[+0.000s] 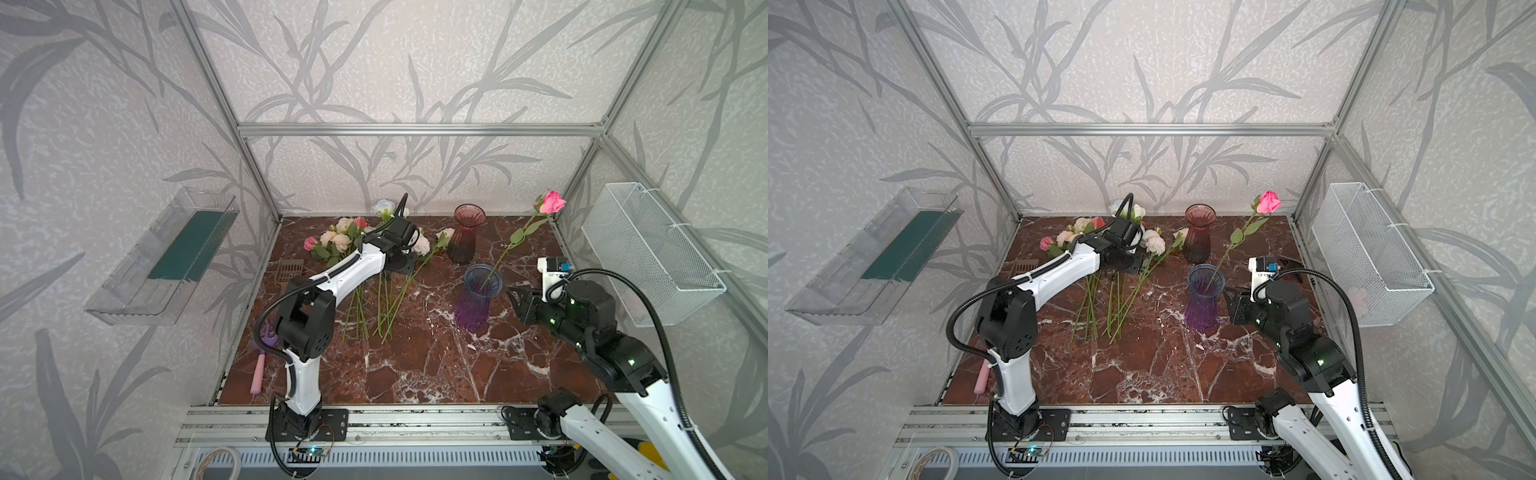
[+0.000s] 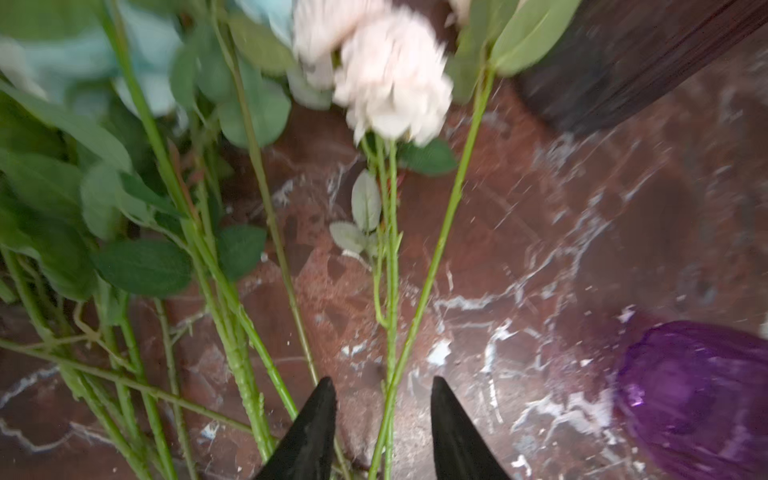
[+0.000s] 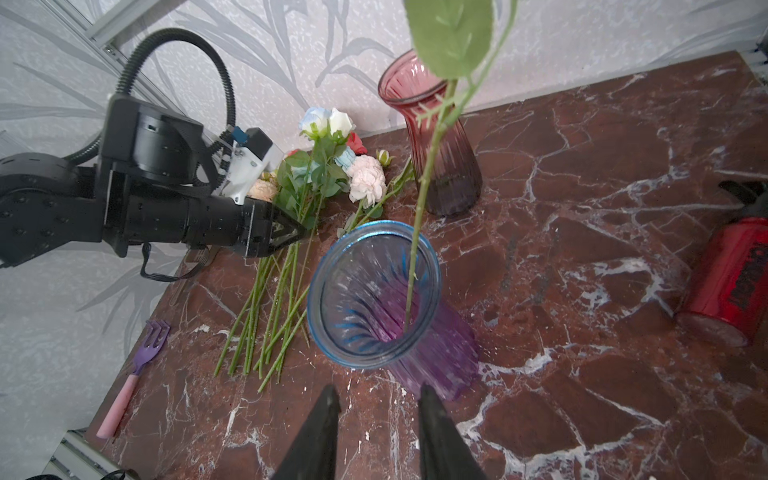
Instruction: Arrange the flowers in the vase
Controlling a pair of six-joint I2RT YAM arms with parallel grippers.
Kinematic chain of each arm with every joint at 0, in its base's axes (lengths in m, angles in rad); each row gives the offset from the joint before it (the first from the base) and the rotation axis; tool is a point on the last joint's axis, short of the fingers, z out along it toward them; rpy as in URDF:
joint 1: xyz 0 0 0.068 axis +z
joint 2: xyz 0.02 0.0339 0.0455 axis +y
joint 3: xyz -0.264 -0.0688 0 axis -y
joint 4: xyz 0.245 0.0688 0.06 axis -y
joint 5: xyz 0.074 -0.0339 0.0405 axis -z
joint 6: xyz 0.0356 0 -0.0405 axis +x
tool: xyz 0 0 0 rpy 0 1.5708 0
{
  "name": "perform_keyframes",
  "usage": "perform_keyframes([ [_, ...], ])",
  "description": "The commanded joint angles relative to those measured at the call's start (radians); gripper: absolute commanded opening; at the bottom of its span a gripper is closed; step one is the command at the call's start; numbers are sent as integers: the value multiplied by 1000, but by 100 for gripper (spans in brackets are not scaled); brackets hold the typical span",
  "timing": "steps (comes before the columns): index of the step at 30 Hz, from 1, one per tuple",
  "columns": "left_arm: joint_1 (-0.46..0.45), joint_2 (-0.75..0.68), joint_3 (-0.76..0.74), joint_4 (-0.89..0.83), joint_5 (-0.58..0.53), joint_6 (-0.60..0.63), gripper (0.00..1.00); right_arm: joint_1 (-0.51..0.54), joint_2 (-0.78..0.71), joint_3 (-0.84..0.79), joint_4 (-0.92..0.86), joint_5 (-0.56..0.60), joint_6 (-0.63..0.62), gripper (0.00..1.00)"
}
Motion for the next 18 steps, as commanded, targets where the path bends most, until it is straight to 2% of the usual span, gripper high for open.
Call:
perform_keyframes([
  [1,-6,6,-10,-142,-20,90,41,-1,-13,-31,33,-12,26,33],
  [6,-19,68,23,-189,30,124,41,-1,-20,-36,29,-1,12,33],
  [13,-30,123,19,-179,-4,126,40,-2,-33,-60,45,4,8,33],
  [18,-30,143,14,-158,-5,135,35,-2,-34,-72,56,0,11,33],
])
